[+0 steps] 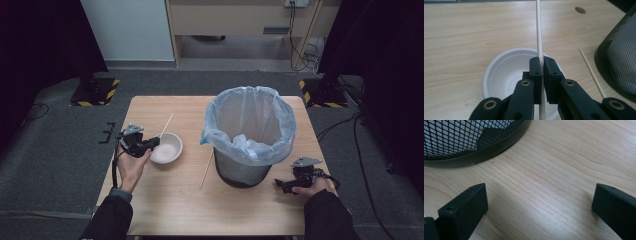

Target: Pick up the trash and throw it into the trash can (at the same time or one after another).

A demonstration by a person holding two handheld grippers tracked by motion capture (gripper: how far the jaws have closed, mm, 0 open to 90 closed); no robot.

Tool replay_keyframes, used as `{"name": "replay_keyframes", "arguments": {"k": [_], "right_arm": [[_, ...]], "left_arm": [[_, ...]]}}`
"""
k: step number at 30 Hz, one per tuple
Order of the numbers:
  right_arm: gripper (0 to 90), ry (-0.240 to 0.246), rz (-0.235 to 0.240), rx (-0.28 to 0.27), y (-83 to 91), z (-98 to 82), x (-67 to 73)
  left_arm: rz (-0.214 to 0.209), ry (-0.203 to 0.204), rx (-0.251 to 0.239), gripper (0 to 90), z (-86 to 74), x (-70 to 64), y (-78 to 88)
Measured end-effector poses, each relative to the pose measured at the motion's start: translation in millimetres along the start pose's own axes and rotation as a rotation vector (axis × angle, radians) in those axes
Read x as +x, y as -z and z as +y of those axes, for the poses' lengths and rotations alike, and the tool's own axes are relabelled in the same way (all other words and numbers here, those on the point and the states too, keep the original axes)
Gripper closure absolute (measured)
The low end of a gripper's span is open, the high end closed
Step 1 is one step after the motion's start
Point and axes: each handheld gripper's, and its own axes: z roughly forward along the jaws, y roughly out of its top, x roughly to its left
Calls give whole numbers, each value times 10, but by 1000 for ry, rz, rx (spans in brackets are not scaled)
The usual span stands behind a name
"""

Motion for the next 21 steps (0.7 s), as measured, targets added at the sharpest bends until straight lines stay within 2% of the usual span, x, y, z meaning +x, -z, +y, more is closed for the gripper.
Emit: {"name": "replay_keyframes", "arguments": {"k": [5,6,7,14,21], "right_arm": [[5,-1,0,0,0,0,1],[5,-1,0,0,0,0,1],[5,-1,-1,-1,0,0,1],[5,-1,-1,-1,0,0,1],[5,-1,-1,-1,0,-1,1]], "left_arm": [[-18,8,-72,855,96,-12,162],[-18,8,-72,855,96,-12,162],[-23,7,-97,855,131,-17,221],[-42,11,-158,855,208,-21,361],[-79,-3,-231,855,331,-117,521]]}}
